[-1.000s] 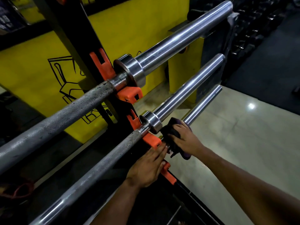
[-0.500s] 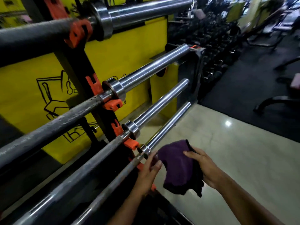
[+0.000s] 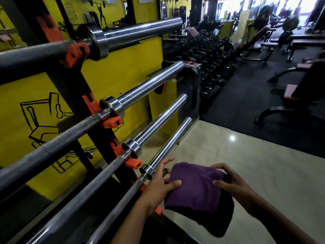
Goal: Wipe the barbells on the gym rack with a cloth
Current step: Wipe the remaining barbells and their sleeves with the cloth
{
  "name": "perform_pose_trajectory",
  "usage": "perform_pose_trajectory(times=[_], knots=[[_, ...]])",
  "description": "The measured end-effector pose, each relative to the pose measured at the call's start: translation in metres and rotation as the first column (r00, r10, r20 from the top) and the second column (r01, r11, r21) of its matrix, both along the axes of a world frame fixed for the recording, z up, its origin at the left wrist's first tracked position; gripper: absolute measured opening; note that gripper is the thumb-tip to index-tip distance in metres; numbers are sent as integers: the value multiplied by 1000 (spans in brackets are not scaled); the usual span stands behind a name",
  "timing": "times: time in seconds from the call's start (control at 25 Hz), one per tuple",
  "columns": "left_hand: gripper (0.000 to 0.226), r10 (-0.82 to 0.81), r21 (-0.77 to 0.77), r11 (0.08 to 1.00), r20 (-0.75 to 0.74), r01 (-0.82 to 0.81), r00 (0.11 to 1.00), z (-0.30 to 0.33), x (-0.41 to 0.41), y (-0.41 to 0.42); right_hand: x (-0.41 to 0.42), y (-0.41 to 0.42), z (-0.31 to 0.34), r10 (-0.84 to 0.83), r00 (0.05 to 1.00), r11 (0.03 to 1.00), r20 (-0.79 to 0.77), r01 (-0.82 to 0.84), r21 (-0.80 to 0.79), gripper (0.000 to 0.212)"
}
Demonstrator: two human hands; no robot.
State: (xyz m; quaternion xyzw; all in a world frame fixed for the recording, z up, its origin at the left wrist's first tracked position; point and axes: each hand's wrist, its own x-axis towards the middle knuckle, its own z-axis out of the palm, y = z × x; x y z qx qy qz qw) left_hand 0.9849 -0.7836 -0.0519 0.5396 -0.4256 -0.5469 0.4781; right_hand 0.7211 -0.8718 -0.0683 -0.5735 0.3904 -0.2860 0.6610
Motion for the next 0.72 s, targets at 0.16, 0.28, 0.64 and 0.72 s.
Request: perform_pose_trajectory(times=[0.16, 0.28, 0.64, 0.72], knots=[[78, -210, -112, 938, 573, 330, 792, 38, -4, -27, 9, -14, 22, 109, 962, 943, -252, -180, -280, 41], [77, -264, -130, 852, 732, 508, 628, 56, -11, -56, 36, -20, 35, 192, 943, 912, -272, -274, -306, 50], [64, 136, -92, 842, 990, 532, -44, 89, 35, -155, 41, -59, 2, -425, 878, 839, 219, 291, 461, 40], [70, 155, -27, 844, 968, 536, -195, 89, 45, -181, 34, -78, -9, -530, 822, 749, 206, 341, 568, 41]])
